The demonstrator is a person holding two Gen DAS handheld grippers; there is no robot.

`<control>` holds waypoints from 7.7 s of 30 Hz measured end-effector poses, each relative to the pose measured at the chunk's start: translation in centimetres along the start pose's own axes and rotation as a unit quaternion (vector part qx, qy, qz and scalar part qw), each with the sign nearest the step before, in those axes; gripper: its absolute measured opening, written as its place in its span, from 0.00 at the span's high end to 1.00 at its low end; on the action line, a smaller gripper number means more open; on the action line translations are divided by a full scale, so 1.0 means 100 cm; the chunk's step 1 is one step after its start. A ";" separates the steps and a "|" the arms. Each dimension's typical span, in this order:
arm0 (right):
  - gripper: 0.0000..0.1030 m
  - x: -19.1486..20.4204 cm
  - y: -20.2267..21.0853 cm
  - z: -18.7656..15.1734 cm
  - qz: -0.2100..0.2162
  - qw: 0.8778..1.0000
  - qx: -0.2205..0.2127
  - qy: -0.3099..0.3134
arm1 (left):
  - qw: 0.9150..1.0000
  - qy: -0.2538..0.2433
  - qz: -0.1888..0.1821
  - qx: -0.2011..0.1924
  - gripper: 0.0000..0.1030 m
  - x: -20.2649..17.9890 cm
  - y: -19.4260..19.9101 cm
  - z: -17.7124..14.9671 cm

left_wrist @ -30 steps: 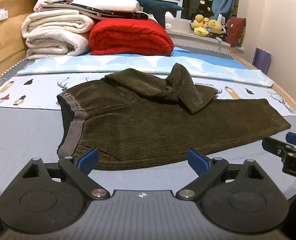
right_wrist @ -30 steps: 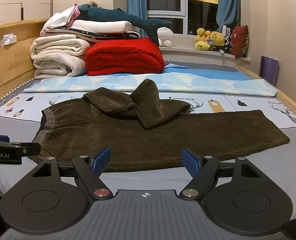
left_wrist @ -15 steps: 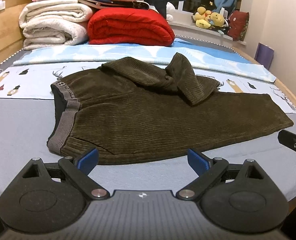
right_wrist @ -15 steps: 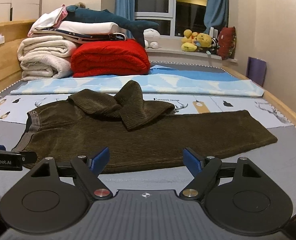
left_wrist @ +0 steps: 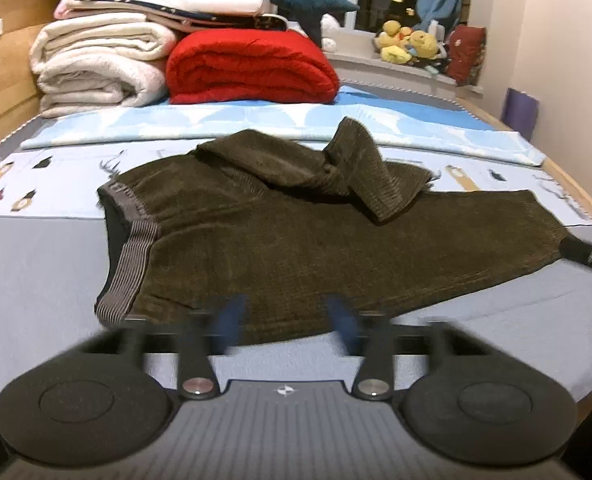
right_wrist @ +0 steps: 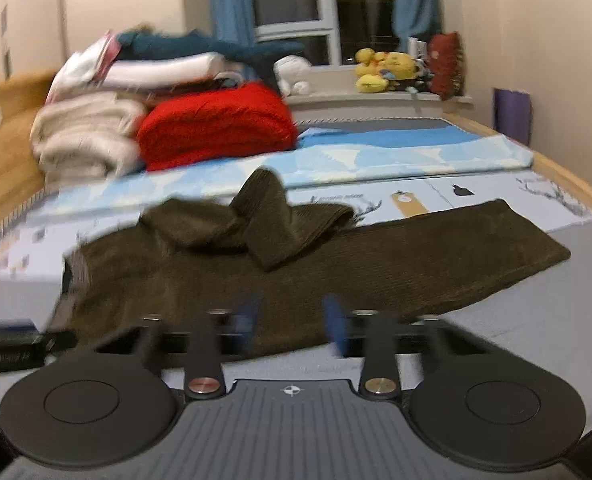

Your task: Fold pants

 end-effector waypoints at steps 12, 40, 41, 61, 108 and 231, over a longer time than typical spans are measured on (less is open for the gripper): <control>0.65 -0.218 -0.105 0.015 -0.162 0.981 0.041 -0.097 | 0.995 0.035 0.068 0.067 0.82 0.172 -0.109 0.031; 0.90 -0.318 -0.187 -0.031 -0.213 0.946 0.119 -0.212 | 0.979 0.121 0.042 0.161 0.82 0.202 -0.189 0.006; 0.90 -0.315 -0.180 -0.026 -0.209 0.949 0.120 -0.203 | 0.982 0.115 0.037 0.148 0.82 0.200 -0.181 0.012; 0.76 -0.376 -0.036 -0.079 -0.200 0.895 0.264 -0.298 | 0.963 0.116 0.116 0.212 0.34 0.272 -0.097 -0.023; 0.96 -0.133 -0.187 0.028 0.021 0.975 0.023 0.220 | 0.987 0.007 0.044 0.156 0.80 0.097 -0.199 0.061; 0.77 -0.406 -0.264 0.005 -0.395 0.891 0.090 -0.206 | 0.990 0.041 0.009 0.134 0.47 0.255 -0.320 0.042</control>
Point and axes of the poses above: each gripper's, at about its wrist camera, not at the fingertips, and y roughly against the way its jaws point, x to its left, z to its top, the point moved 9 cm from there along -y, roughly the way its jaws point, and after that the axes turned 13 degrees about -x, right-handed, at the moved point
